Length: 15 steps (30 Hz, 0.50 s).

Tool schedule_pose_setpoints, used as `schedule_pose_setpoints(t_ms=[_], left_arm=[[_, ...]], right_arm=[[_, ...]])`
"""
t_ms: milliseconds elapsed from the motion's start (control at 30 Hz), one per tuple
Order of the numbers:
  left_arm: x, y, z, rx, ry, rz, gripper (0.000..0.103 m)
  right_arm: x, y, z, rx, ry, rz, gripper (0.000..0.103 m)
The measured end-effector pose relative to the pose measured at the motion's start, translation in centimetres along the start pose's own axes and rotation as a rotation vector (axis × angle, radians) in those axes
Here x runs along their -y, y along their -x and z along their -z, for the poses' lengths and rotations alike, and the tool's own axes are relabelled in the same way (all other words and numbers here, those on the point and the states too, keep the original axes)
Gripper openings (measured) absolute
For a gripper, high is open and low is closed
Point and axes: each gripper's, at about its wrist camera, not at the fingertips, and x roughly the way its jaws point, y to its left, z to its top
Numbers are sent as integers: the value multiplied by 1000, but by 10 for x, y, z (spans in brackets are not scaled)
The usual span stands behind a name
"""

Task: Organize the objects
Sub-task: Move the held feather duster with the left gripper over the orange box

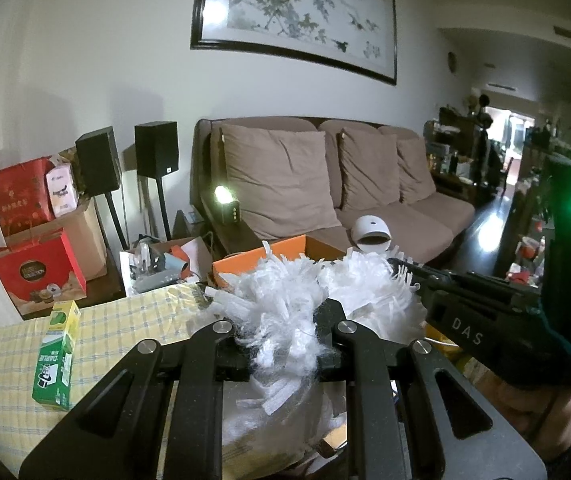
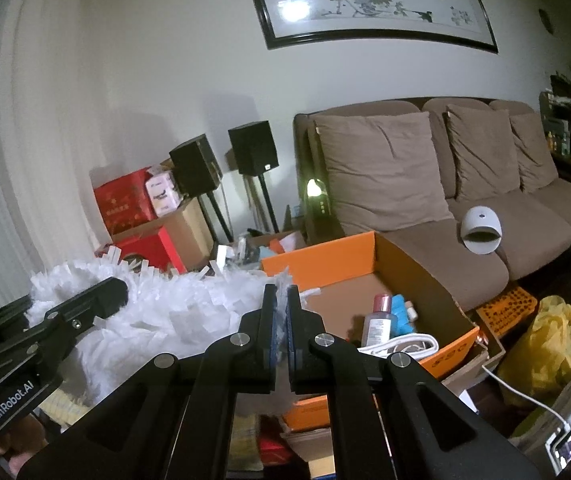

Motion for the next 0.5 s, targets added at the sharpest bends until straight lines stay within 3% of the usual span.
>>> schedule_pose_setpoints(t_ms=[500], left_arm=[[10,-13,-1,-16,-15,7,17]], right_arm=[[15,-1,-1,-4,-29,15,2]])
